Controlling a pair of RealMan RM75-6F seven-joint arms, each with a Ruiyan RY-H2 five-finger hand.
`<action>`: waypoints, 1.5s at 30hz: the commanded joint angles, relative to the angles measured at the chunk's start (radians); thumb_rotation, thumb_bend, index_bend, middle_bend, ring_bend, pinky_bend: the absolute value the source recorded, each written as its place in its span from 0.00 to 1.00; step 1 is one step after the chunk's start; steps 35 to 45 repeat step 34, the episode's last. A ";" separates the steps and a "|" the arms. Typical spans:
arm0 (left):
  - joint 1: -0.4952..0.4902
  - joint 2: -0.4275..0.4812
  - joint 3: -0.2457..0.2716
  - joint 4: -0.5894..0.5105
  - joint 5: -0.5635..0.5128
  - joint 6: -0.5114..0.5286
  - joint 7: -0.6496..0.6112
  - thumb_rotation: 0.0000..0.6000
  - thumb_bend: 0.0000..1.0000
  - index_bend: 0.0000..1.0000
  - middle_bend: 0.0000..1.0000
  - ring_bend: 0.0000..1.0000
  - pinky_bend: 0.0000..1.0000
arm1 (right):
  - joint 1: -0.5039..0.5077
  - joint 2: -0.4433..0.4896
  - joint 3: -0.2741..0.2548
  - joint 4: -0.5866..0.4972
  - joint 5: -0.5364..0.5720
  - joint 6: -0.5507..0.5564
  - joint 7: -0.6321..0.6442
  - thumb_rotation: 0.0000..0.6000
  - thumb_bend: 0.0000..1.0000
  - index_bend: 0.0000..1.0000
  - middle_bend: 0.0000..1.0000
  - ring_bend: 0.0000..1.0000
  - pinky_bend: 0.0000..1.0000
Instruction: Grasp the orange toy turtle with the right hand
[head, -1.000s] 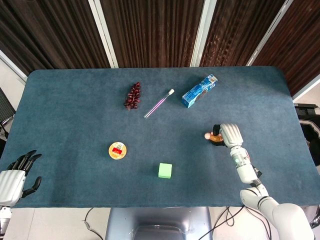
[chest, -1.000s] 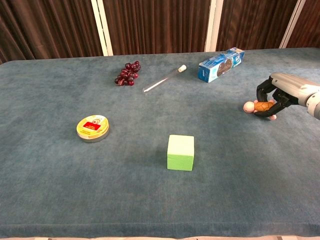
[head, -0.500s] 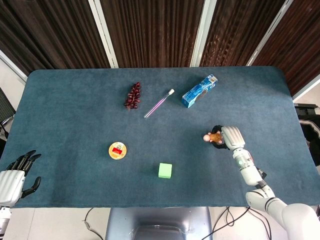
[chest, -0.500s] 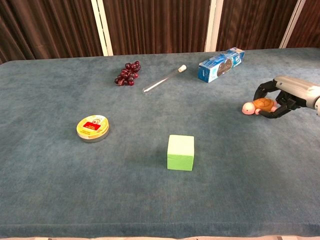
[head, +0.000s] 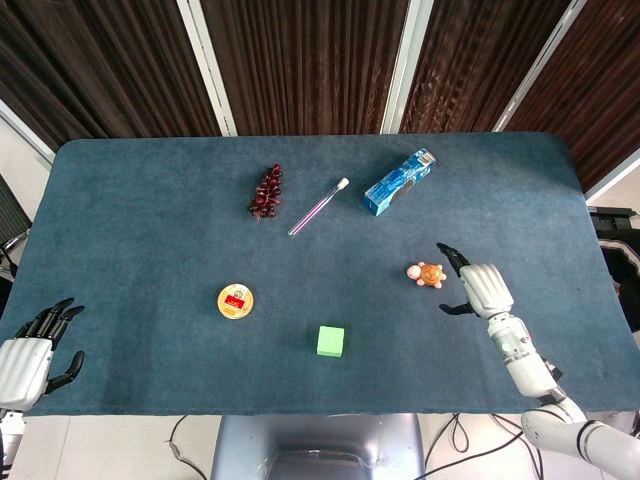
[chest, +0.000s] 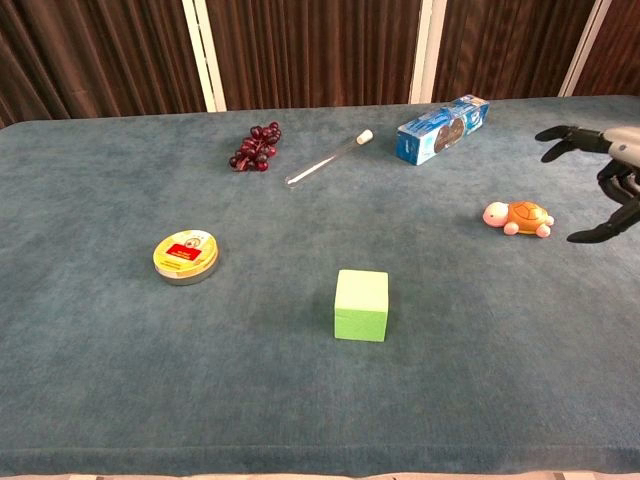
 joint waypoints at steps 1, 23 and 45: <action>0.010 0.003 0.007 0.003 0.011 0.015 -0.008 1.00 0.41 0.17 0.09 0.15 0.30 | -0.109 0.089 -0.006 -0.134 -0.034 0.218 -0.128 1.00 0.07 0.32 0.28 0.47 0.75; 0.022 -0.003 0.003 -0.001 0.009 0.036 0.009 1.00 0.41 0.17 0.09 0.15 0.30 | -0.326 0.252 -0.074 -0.350 -0.020 0.368 -0.241 1.00 0.06 0.00 0.00 0.00 0.03; 0.014 -0.005 0.001 0.007 0.012 0.025 0.000 1.00 0.41 0.17 0.09 0.15 0.30 | -0.341 0.247 -0.069 -0.354 -0.022 0.354 -0.260 1.00 0.06 0.00 0.00 0.00 0.03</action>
